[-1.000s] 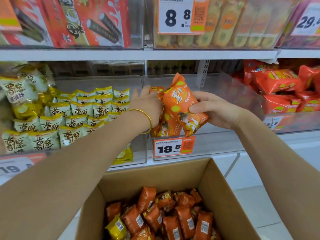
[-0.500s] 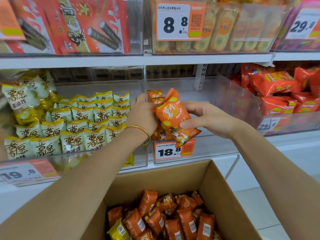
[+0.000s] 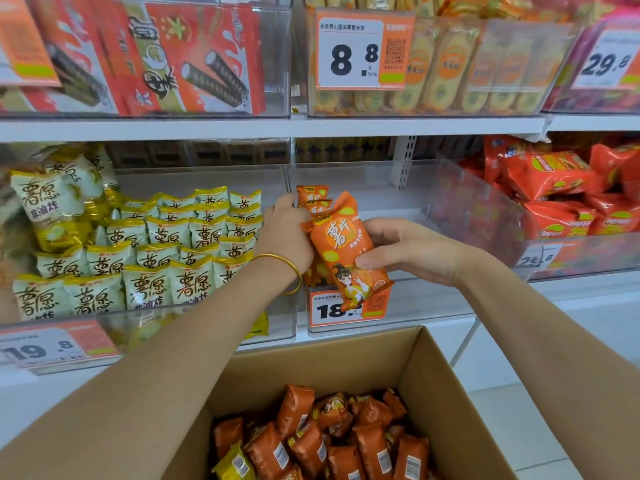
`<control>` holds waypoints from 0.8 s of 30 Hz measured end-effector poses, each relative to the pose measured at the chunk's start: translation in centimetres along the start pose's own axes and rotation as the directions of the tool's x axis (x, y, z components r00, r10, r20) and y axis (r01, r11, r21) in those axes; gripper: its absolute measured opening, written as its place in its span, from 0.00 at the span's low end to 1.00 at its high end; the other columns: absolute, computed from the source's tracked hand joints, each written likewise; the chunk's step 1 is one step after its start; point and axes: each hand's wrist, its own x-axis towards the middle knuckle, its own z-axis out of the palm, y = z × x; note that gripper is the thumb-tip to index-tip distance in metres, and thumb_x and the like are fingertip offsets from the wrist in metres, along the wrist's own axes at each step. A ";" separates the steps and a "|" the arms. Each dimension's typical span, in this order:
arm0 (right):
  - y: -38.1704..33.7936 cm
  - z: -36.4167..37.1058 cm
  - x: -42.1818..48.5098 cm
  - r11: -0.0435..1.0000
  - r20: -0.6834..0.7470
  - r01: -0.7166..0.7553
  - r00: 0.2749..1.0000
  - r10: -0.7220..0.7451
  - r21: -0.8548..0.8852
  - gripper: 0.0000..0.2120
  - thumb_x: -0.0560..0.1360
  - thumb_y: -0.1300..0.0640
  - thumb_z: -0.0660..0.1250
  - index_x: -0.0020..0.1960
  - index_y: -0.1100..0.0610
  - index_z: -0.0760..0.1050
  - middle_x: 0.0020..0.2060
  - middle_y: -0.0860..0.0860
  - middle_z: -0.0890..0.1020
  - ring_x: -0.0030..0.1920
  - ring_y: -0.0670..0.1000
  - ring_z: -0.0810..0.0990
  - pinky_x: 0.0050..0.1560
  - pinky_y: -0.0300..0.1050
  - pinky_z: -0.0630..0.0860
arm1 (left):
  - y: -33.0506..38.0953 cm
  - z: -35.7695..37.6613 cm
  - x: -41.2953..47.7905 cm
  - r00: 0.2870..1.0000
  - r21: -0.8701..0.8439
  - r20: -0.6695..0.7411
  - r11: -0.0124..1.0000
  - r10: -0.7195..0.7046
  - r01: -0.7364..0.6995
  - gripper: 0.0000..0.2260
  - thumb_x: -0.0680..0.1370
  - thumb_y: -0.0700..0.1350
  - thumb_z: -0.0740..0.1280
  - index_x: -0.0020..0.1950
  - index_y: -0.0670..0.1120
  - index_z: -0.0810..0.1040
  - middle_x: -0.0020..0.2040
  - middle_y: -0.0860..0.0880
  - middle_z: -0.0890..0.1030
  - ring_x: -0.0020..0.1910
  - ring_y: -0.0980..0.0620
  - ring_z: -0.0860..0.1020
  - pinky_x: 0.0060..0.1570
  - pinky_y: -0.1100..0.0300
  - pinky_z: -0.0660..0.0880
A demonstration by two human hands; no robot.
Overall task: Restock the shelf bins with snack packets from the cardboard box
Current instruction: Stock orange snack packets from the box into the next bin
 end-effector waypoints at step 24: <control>1.1 -0.1 2.2 0.686 -0.260 -0.121 0.867 0.425 0.717 0.17 0.75 0.46 0.62 0.51 0.60 0.77 0.45 0.61 0.84 0.51 0.63 0.81 0.65 0.66 0.67 | 2.8 -3.4 -2.6 0.931 0.426 0.329 0.855 0.159 -0.296 0.12 0.78 0.57 0.61 0.52 0.52 0.77 0.45 0.53 0.73 0.57 0.50 0.70 0.59 0.53 0.66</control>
